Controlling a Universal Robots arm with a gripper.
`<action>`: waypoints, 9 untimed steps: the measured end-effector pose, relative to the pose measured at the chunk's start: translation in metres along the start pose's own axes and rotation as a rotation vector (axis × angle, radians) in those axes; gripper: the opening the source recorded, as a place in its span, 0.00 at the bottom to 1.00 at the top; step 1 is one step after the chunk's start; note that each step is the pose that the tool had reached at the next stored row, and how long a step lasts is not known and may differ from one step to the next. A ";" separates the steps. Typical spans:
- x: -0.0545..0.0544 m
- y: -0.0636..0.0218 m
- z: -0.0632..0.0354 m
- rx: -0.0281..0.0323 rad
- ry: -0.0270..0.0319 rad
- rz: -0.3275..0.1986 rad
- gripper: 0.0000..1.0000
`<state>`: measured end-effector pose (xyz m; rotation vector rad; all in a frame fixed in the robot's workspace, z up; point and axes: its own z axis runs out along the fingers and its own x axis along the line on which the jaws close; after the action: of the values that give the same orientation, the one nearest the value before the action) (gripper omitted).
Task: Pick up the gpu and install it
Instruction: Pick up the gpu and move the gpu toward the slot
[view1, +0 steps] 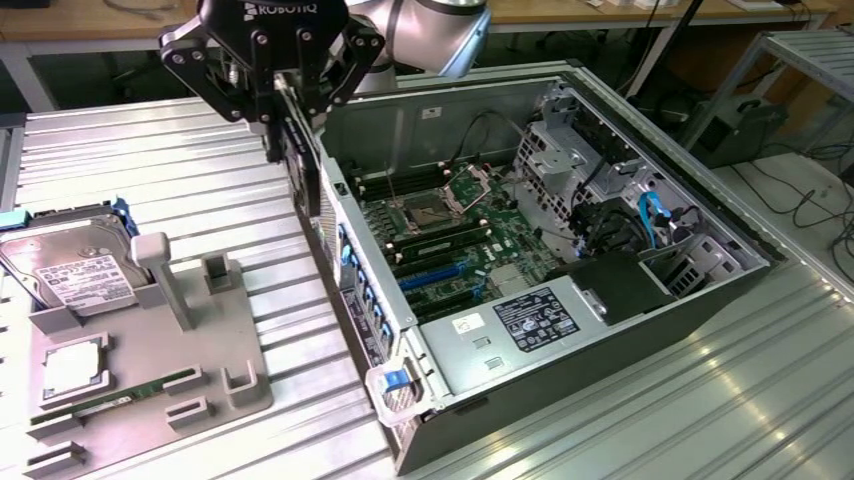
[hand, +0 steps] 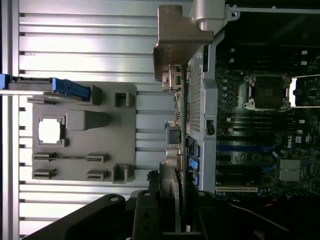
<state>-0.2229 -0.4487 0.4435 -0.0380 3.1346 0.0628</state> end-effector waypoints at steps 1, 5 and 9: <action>-0.001 0.0000 0.0000 0.0001 0.0001 0.000 0.29; -0.005 -0.0001 0.0001 0.0000 0.0001 -0.002 0.29; -0.009 -0.0002 0.0001 0.0000 0.0002 -0.003 0.29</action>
<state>-0.2135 -0.4487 0.4435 -0.0431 3.1346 0.0628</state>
